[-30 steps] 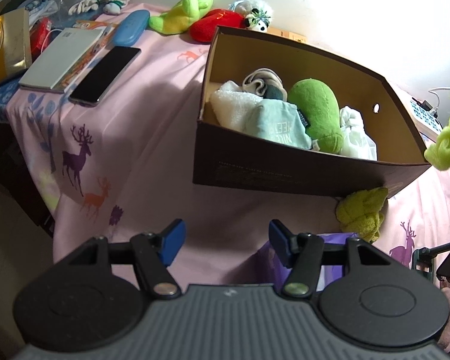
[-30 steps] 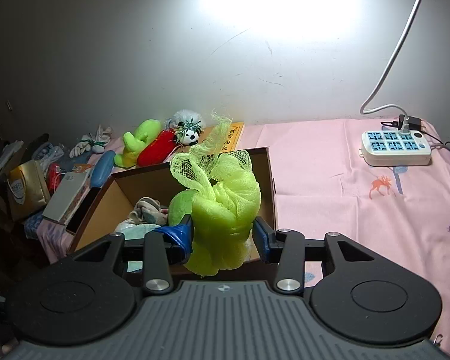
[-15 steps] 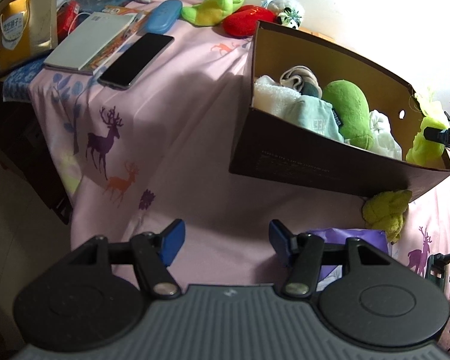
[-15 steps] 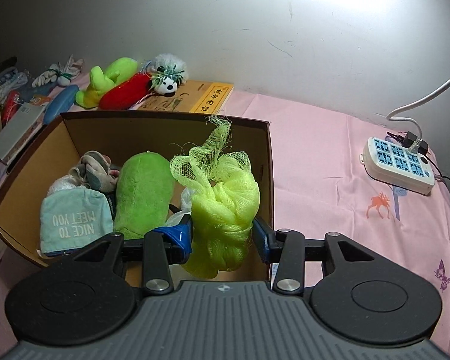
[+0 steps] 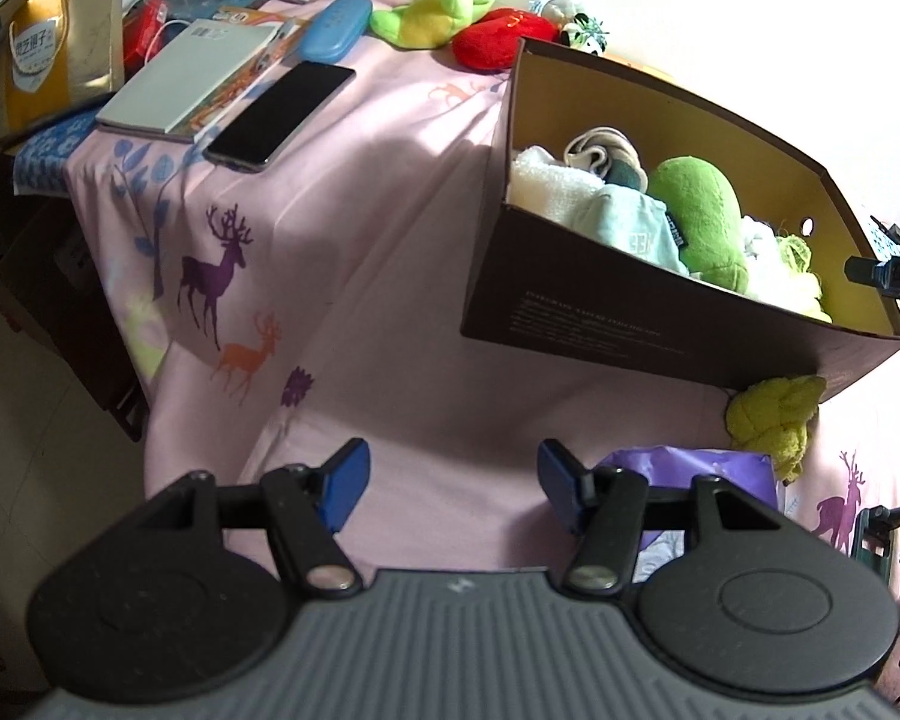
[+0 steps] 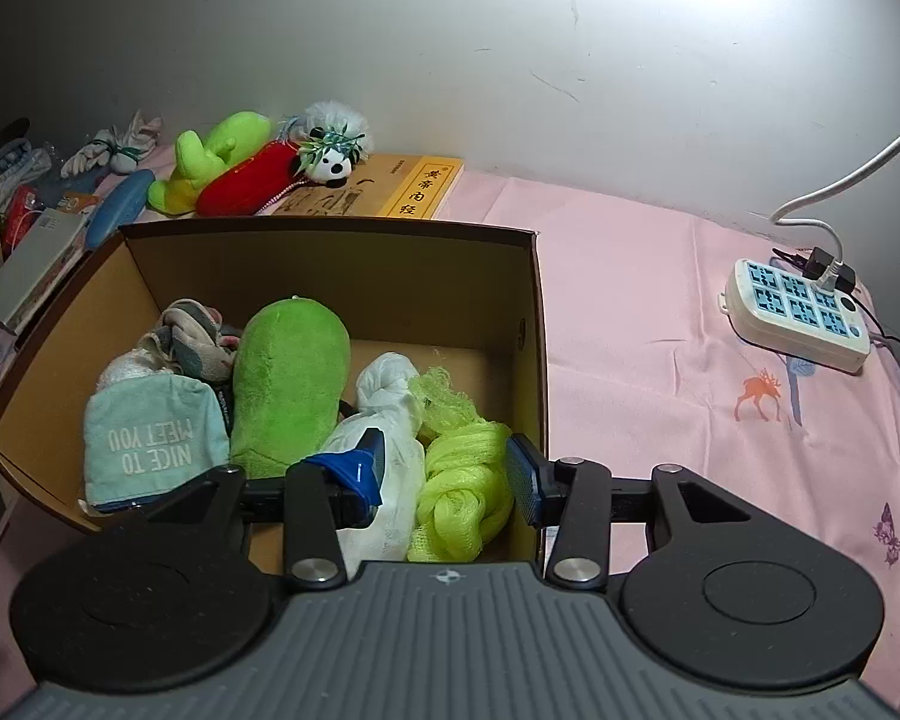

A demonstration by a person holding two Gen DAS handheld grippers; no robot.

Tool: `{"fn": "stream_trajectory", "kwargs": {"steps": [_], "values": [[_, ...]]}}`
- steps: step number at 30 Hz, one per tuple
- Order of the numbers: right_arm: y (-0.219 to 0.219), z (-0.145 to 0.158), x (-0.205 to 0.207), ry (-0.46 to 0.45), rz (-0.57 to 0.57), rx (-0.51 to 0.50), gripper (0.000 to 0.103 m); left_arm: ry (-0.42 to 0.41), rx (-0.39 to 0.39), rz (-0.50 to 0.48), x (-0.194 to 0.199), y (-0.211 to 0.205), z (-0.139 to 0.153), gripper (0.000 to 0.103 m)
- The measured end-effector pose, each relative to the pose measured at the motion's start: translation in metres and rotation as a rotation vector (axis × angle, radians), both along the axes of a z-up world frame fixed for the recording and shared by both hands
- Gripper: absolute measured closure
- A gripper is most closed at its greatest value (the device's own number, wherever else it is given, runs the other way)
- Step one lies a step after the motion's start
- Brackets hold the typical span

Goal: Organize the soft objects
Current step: 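Lower the lime puff into the brown box and open the right gripper, then move the right gripper back toward the pink teddy bear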

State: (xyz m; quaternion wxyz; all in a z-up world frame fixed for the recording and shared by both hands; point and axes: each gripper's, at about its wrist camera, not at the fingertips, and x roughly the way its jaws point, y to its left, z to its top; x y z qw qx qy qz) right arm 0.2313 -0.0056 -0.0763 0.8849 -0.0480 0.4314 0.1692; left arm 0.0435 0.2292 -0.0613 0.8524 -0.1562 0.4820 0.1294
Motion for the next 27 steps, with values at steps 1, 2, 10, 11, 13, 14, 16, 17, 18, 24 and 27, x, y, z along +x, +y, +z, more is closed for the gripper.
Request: {"fn": "stream_trajectory", "kwargs": {"steps": [1, 2, 10, 11, 13, 14, 16, 17, 18, 24, 27], "values": [[-0.001, 0.003, -0.004, -0.001, 0.001, 0.014, 0.075, -0.001, 0.001, -0.004, 0.000, -0.002, 0.001, 0.043], [-0.003, 0.005, -0.008, 0.000, 0.003, 0.030, 0.075, -0.003, 0.002, -0.009, 0.001, -0.003, 0.001, 0.043], [-0.022, 0.020, -0.047, 0.057, -0.004, 0.215, 0.075, -0.025, 0.022, -0.076, 0.010, -0.023, 0.013, 0.043], [-0.024, 0.020, -0.052, 0.065, -0.008, 0.232, 0.075, -0.029, 0.026, -0.087, 0.011, -0.026, 0.014, 0.043], [-0.027, 0.021, -0.063, 0.081, -0.011, 0.259, 0.075, -0.032, 0.036, -0.106, 0.014, -0.032, 0.016, 0.043], [-0.028, 0.022, -0.070, 0.087, -0.013, 0.270, 0.075, -0.032, 0.043, -0.116, 0.015, -0.035, 0.017, 0.043], [-0.032, 0.022, -0.081, 0.097, -0.024, 0.296, 0.075, -0.035, 0.053, -0.136, 0.016, -0.041, 0.018, 0.043], [-0.034, 0.022, -0.087, 0.107, -0.032, 0.311, 0.075, -0.035, 0.057, -0.145, 0.016, -0.044, 0.018, 0.043], [-0.037, 0.021, -0.092, 0.120, -0.040, 0.328, 0.075, -0.036, 0.060, -0.153, 0.016, -0.046, 0.019, 0.043], [-0.046, 0.012, -0.121, 0.165, -0.083, 0.363, 0.075, -0.040, 0.086, -0.212, 0.019, -0.062, 0.021, 0.043], [-0.053, 0.006, -0.132, 0.190, -0.114, 0.379, 0.075, -0.044, 0.101, -0.246, 0.019, -0.071, 0.021, 0.042]]}}
